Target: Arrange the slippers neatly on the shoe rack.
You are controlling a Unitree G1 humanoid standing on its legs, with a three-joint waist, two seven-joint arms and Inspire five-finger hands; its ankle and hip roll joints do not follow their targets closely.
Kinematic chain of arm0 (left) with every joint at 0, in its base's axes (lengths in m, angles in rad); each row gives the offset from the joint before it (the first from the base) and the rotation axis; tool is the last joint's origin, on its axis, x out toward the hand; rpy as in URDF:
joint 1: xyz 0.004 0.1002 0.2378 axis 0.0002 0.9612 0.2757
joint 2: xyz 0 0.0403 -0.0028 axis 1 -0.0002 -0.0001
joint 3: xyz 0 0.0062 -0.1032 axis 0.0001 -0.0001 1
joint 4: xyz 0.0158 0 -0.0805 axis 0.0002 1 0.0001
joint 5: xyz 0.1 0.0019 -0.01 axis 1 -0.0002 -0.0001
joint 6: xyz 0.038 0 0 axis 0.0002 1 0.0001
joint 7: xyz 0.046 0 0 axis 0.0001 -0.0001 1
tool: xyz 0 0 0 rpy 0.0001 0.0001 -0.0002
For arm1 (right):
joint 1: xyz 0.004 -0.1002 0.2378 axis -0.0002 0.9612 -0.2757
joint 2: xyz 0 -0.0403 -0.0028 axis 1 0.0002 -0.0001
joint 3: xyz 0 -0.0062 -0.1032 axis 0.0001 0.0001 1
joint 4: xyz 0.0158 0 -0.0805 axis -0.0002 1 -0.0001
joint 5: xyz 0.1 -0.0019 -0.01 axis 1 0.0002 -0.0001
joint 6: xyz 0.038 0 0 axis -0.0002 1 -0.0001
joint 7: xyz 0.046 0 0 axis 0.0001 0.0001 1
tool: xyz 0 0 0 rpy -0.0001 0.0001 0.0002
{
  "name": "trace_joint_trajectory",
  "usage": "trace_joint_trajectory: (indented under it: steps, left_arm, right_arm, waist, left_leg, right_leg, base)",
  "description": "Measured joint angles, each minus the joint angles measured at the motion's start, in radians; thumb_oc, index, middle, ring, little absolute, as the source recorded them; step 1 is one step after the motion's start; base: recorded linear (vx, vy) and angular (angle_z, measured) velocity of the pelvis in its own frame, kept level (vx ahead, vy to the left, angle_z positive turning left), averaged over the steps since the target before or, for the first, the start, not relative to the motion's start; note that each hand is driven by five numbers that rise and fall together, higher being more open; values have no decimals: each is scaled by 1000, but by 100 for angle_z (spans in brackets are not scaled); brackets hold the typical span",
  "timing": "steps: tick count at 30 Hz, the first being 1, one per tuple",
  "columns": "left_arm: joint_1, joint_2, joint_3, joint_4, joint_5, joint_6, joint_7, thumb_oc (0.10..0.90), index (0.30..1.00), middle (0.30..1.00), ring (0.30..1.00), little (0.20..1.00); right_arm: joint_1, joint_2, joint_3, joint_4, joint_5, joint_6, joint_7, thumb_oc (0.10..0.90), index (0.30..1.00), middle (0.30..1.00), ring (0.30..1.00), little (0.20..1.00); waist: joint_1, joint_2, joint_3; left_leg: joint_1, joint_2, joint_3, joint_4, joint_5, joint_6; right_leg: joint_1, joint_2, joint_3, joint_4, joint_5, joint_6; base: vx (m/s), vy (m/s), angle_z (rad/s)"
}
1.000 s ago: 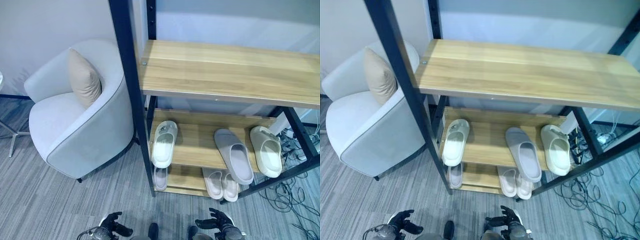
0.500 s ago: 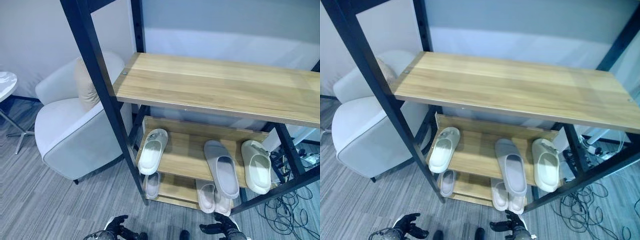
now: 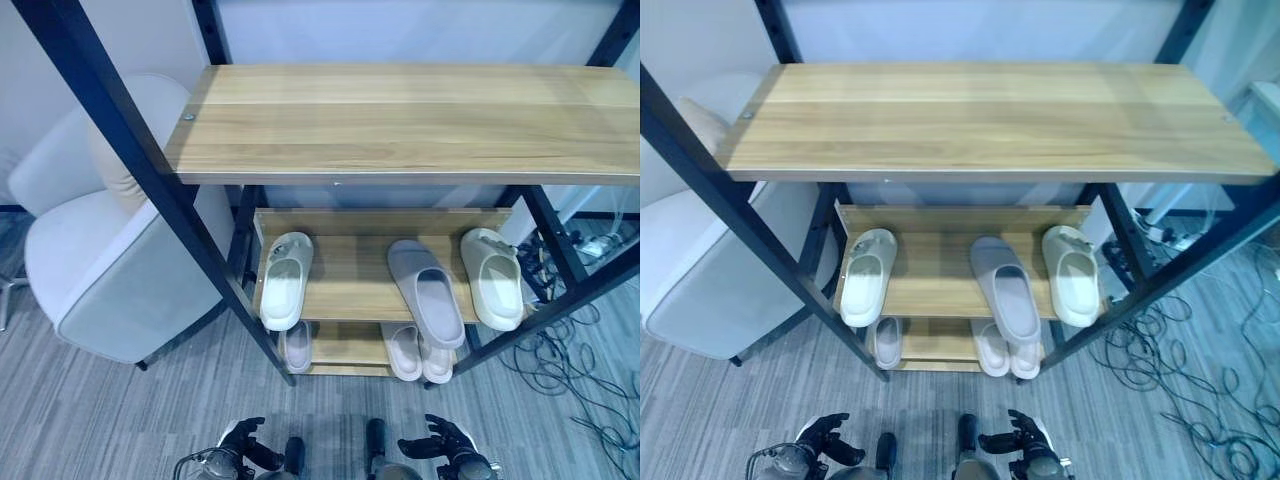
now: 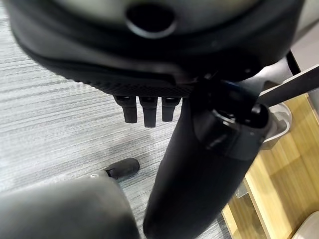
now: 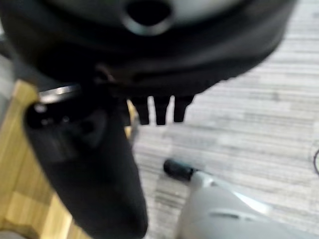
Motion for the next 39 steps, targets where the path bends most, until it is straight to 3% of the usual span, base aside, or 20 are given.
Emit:
trace_joint_trajectory:
  steps: [2, 3, 7, 15, 21, 32, 39]
  left_arm:
    - [8, 13, 14, -2, 0, 0, 1, 800, 900, 900, 900, 900]
    - [12, 19, 13, -3, 0, -1, 2, 800, 900, 900, 900, 900]
    - [29, 9, 46, -12, -6, -2, 3, 800, 900, 900, 900, 900]
    - [32, -2, 33, -51, 25, -2, -3, 800, 900, 900, 900, 900]
    - [36, -1, 33, -51, 35, -1, 2, 800, 900, 900, 900, 900]
    - [62, -21, 34, -52, 33, -1, 20, 800, 900, 900, 900, 900]
    - [75, -24, 34, -51, 33, -1, 20, 800, 900, 900, 900, 900]
  right_arm:
    - [7, 7, 30, -3, -2, 0, 2, 800, 900, 900, 900, 900]
    - [12, 11, 32, -11, -5, 0, 2, 800, 900, 900, 900, 900]
    - [9, -1, 71, -97, -28, -6, 10, 800, 900, 900, 900, 900]
    - [1, -33, 183, -280, -63, -8, 68, 800, 900, 900, 900, 900]
    - [19, -47, 263, -443, -65, -8, 118, 800, 900, 900, 900, 900]
    - [83, -155, 207, -824, -20, -24, 138, 800, 900, 900, 900, 900]
    - [118, -170, 177, -884, 89, -24, 158, 800, 900, 900, 900, 900]
  waist:
    - [25, 12, 3]
    - [43, 0, -6]
    - [85, 14, -14]
    - [88, 16, -27]
    - [90, 18, -33]
    - [84, 54, -59]
    - [60, 65, -64]
  left_leg:
    - [32, 25, 8, -20, 3, -2]
    - [34, 30, 20, -19, 5, -14]
    - [48, 53, 41, -19, 2, -43]
    - [52, 63, 35, -19, 6, -68]
    - [41, 61, -19, -20, 17, -78]
    - [28, 61, -80, -21, 27, -84]
    - [45, 62, -74, -20, 28, -83]
  right_leg:
    - [17, -4, -45, 122, -35, 5]
    - [30, -1, -49, 125, -60, -9]
    - [99, 48, -40, -27, 18, -44]
    - [111, 63, -47, -29, 13, -43]
    - [129, 59, -97, -34, 4, -38]
    - [157, 59, -155, -34, -11, -36]
    - [162, 60, -151, -34, -14, -33]
  base:
    - [-83, -48, -24]
    - [-71, -76, -21]
    - [-28, -90, -19]
    - [-38, -65, 3]
    - [-11, -33, 25]
    - [27, -20, 18]
    - [27, -2, -2]
